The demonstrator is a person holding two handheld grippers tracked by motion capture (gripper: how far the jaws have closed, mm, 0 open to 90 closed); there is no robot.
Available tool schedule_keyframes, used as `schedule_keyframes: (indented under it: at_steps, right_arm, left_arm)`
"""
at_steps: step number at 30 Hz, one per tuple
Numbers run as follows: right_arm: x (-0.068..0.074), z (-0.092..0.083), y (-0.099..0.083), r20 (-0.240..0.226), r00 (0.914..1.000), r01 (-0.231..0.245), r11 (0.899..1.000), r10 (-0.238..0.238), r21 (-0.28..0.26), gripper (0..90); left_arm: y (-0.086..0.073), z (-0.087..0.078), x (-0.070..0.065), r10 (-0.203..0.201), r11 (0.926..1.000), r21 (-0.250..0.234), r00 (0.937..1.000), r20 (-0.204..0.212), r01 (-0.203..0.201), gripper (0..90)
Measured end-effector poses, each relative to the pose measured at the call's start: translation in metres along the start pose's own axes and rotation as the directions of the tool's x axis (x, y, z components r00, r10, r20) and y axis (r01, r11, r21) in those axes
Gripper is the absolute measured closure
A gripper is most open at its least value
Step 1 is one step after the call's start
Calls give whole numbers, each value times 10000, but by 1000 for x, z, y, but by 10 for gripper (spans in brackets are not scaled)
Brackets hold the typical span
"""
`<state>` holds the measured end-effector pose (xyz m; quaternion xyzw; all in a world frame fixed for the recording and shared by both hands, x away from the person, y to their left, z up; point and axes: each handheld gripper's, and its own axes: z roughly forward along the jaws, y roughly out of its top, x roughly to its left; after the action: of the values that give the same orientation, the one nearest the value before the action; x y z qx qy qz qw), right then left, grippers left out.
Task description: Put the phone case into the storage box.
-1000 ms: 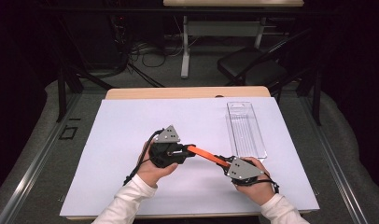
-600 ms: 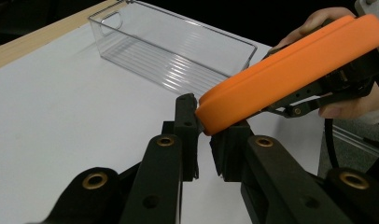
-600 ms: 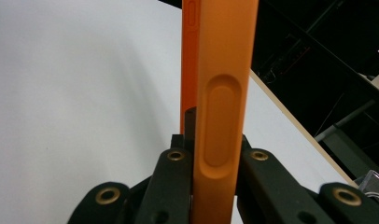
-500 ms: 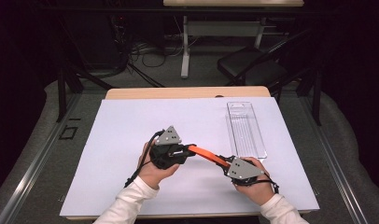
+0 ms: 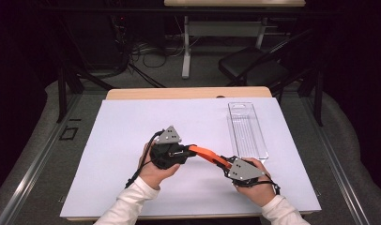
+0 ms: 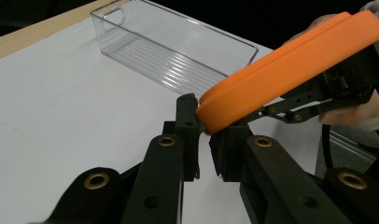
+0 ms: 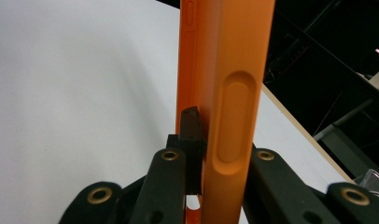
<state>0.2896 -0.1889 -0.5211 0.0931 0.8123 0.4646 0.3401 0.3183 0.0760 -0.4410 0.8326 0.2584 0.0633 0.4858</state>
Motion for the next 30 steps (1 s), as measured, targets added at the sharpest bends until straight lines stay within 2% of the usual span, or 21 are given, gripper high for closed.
schedule_keyframes:
  at_steps: [15, 28, 30]
  right_arm:
    - [0, 1, 0, 185, 9998, 93, 10000, -92, -26, 742]
    - [0, 2, -1, 372, 9993, -24, 10000, 25, -49, 588]
    - [1, 2, 0, 428, 9990, 91, 10000, -90, -37, 575]
  left_arm:
    - [-1, 1, 3, -284, 9996, 68, 9996, -71, 285, 823]
    - [-2, 3, 7, -549, 9982, 229, 9984, -110, 552, 824]
    - [-3, 3, 8, -645, 9976, 254, 9978, -124, 648, 824]
